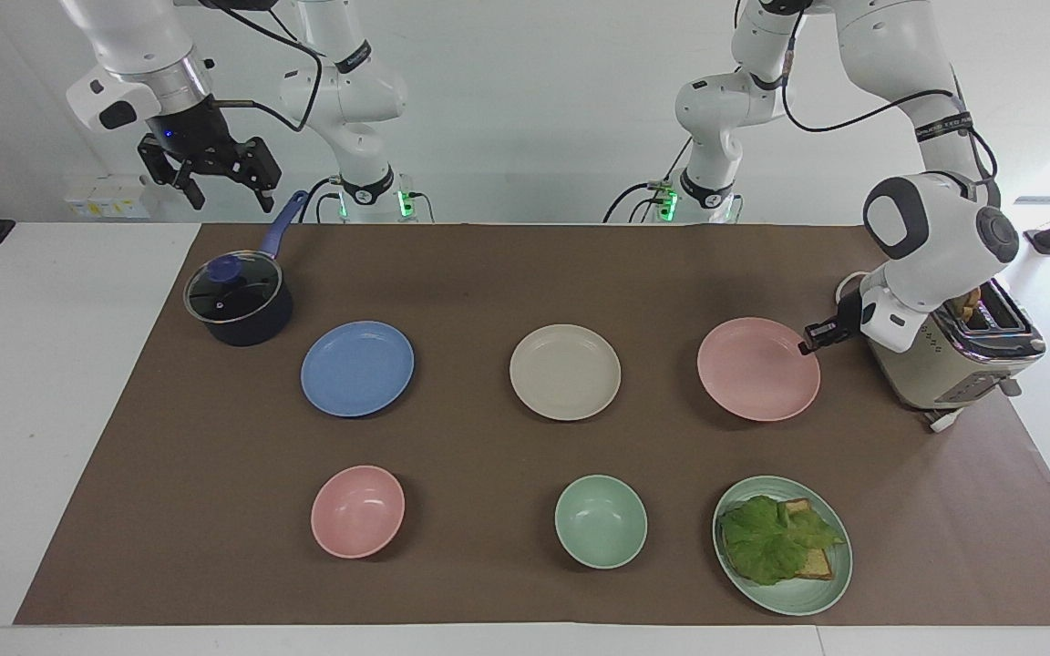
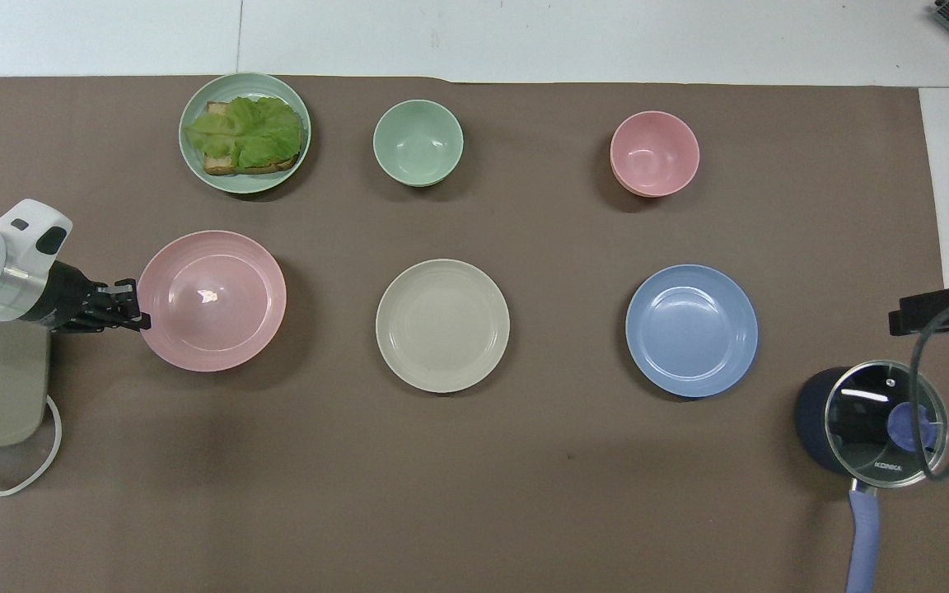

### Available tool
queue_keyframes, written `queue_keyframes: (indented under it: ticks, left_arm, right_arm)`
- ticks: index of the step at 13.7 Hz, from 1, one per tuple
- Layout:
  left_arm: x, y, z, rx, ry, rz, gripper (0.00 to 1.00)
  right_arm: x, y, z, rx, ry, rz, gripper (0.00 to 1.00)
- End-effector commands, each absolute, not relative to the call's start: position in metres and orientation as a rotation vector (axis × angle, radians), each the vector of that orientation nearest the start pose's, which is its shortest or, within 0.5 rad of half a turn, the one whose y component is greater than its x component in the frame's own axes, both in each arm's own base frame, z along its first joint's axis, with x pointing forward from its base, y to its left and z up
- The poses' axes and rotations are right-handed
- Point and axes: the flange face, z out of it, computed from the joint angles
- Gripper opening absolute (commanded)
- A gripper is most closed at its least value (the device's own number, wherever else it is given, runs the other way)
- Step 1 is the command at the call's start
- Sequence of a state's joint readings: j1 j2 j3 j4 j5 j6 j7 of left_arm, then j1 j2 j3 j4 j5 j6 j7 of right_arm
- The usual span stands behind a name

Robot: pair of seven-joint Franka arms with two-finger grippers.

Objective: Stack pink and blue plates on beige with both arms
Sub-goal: 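Grasp the pink plate rim with the left gripper, then carry the pink plate over the beige plate with the left gripper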

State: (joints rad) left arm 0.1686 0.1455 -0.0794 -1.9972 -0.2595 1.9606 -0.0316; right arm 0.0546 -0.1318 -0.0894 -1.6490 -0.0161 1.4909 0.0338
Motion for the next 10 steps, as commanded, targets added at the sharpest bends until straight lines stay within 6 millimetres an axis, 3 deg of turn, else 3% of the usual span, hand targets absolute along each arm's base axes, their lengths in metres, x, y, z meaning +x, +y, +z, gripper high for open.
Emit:
queue_keyframes:
  ticks: [1,5,10]
  left_arm:
    - [0.562,-0.005,0.382,-3.391,-0.311,0.324,0.0]
    - [0.557,-0.078,0.385,-3.433,-0.216,0.346,0.0]
    - [0.542,-0.173,0.389,-3.415,-0.243,0.309,0.0]
  right_arm:
    - [0.503,-0.028,0.65,-3.151,0.086,0.054,1.0]
    - [0.503,-0.028,0.649,-3.149,0.085,0.057,1.0]
    - [0.502,-0.028,0.649,-3.149,0.085,0.057,1.0]
